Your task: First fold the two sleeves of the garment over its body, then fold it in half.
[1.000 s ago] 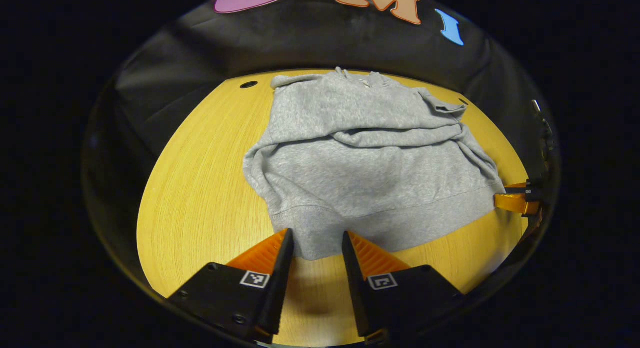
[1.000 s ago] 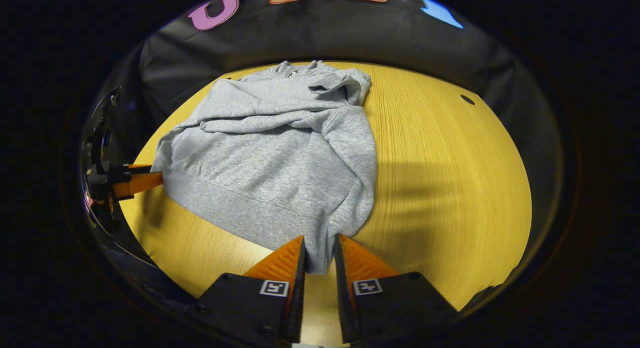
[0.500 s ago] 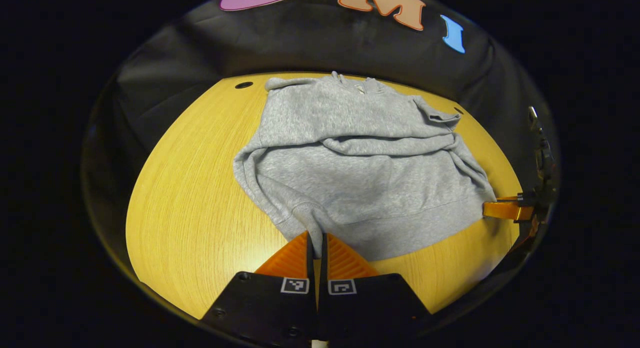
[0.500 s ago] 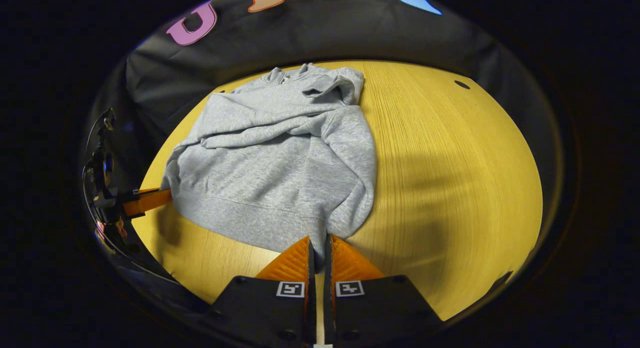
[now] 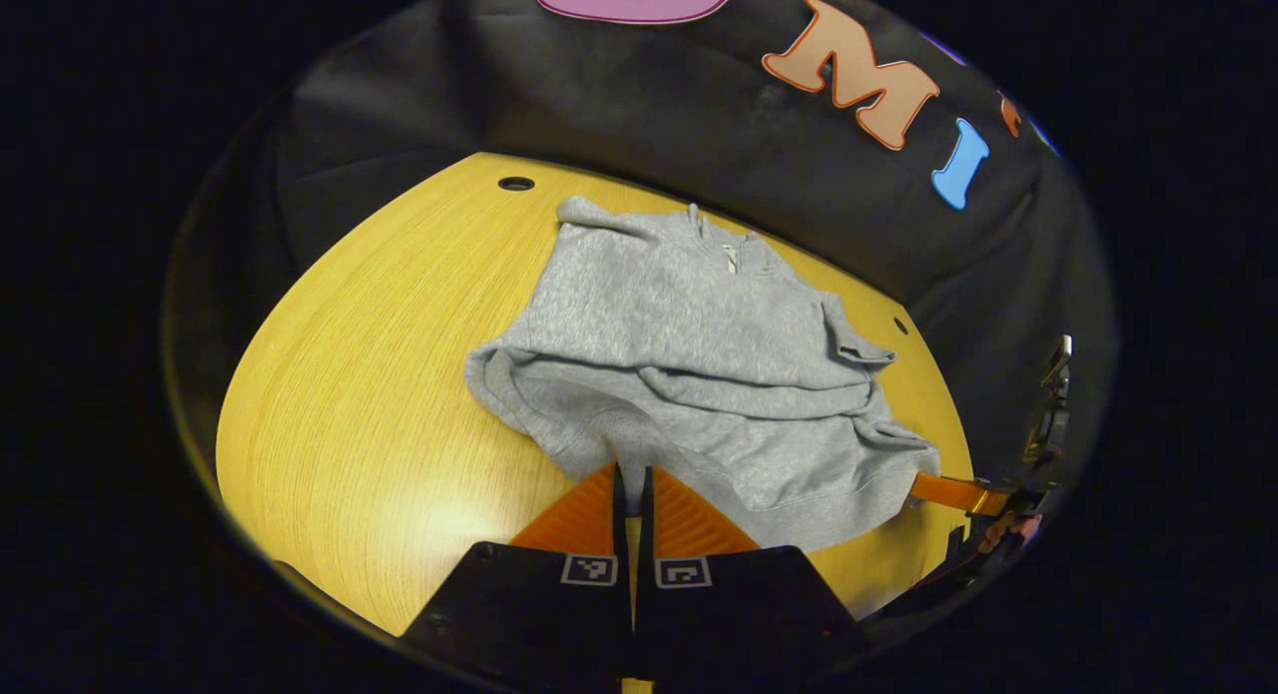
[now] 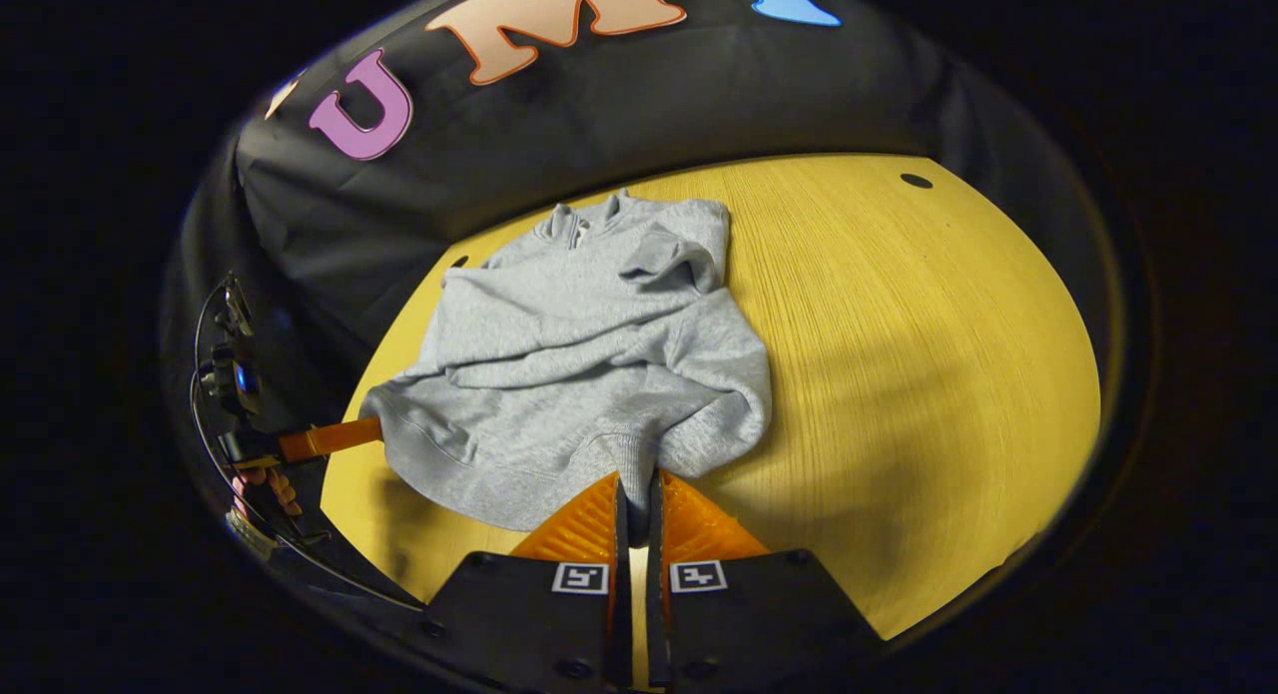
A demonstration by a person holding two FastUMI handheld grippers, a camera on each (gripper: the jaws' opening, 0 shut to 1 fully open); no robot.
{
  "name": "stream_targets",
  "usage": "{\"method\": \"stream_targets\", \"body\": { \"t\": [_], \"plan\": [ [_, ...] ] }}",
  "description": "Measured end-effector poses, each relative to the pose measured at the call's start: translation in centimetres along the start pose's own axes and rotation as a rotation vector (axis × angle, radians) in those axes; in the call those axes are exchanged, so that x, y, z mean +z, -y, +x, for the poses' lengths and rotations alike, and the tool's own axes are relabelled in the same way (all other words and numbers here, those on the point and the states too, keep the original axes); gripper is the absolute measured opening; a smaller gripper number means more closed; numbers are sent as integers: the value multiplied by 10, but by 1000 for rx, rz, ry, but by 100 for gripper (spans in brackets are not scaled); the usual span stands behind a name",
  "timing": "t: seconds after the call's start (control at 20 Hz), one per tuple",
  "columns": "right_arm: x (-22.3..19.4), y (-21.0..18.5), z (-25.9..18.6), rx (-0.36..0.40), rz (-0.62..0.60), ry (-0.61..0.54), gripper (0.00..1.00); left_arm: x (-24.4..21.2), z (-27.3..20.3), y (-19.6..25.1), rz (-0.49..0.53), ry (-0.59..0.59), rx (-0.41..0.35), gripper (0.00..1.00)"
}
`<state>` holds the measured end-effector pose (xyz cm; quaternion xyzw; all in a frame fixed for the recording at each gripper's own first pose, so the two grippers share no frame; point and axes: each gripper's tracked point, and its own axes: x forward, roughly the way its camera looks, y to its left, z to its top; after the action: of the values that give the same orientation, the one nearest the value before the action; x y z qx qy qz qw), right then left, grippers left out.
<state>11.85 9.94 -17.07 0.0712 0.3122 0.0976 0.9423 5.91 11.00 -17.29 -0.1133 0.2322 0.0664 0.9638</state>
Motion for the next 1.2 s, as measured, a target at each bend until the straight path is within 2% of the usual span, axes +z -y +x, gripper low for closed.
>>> {"method": "stream_targets", "body": {
  "t": [0.3, 0.35, 0.45, 0.8, 1.0, 1.1, 1.2],
  "plan": [
    [40, -4, 13, 19, 25, 62, 8, 39, 8, 13, -43, 88, -26, 0],
    [47, -3, 13, 30, 39, 68, 3, 49, 10, 15, -61, 110, -30, 0],
    [63, 1, 22, 26, 62, 86, 3, 62, 14, 19, -74, 131, -43, 0],
    [117, -8, 51, 40, 25, 141, 3, 112, 56, 19, -64, 186, -13, 0],
    [143, -6, 84, 32, 4, 136, 3, 121, 86, 11, -31, 156, 31, 0],
    [143, -2, 103, 27, 10, 111, 3, 115, 103, 3, -30, 124, 61, 2],
    [134, 8, 123, 3, 8, 75, 3, 106, 118, -5, -60, 94, 88, 0]
  ]
}}
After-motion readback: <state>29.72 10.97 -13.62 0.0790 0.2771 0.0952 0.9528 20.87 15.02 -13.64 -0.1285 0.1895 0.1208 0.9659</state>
